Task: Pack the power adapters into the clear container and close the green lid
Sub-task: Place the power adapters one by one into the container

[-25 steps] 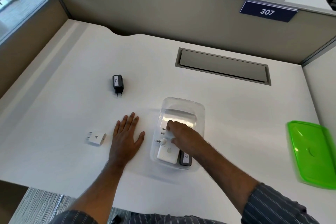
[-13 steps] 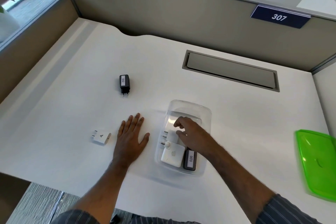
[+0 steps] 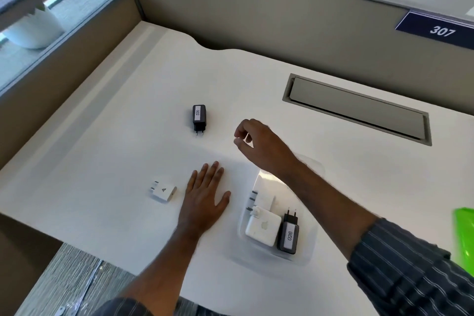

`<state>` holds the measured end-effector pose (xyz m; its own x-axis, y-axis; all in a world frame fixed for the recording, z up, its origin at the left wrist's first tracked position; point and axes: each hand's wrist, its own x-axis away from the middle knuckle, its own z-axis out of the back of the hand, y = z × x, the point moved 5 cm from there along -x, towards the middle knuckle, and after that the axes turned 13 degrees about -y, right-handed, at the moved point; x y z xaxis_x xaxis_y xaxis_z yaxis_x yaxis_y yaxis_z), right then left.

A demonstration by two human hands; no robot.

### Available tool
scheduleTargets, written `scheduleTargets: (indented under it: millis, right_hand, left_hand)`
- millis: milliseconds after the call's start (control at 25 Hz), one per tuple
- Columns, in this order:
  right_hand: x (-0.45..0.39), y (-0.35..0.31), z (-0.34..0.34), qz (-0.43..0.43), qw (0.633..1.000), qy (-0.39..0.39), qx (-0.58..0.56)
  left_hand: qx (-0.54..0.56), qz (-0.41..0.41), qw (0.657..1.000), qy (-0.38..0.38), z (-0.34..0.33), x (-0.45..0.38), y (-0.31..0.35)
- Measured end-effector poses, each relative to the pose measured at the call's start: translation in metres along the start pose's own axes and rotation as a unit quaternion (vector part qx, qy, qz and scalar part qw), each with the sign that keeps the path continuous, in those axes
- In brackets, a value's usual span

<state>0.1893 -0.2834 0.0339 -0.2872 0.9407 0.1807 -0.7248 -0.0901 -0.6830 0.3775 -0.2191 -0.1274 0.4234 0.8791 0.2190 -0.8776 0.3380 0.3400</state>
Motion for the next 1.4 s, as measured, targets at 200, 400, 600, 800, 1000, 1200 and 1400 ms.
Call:
scheduleTargets:
  millis: [200, 400, 600, 800, 1000, 1200, 1400]
  right_hand:
    - [-0.064, -0.001, -0.038, -0.027, 0.992, -0.110, 0.056]
    - [-0.112, -0.008, -0.073, -0.014, 0.973, -0.170, 0.158]
    - [-0.140, -0.008, -0.093, -0.014, 0.949, -0.186, 0.254]
    - [-0.148, 0.001, -0.092, -0.001, 0.937, -0.196, 0.290]
    - [-0.138, 0.009, -0.077, 0.018, 0.952, -0.162, 0.259]
    - [-0.116, 0.015, -0.067, 0.024, 0.948, -0.108, 0.297]
    - [-0.107, 0.028, -0.061, -0.006, 0.948, -0.064, 0.310]
  left_hand:
    - [-0.001, 0.005, 1.000, 0.007, 0.003, 0.001, 0.002]
    - [0.000, 0.005, 1.000, 0.009, 0.002, 0.001, 0.001]
    - [0.001, 0.005, 1.000, 0.015, -0.002, 0.000, -0.002]
    - [-0.003, 0.012, 1.000, 0.007, -0.005, -0.001, -0.004]
    - [0.002, 0.013, 1.000, 0.003, -0.001, 0.000, -0.002]
    - [0.004, 0.024, 1.000, -0.015, 0.000, 0.000, -0.001]
    - [-0.001, 0.023, 1.000, -0.016, 0.000, 0.000, -0.001]
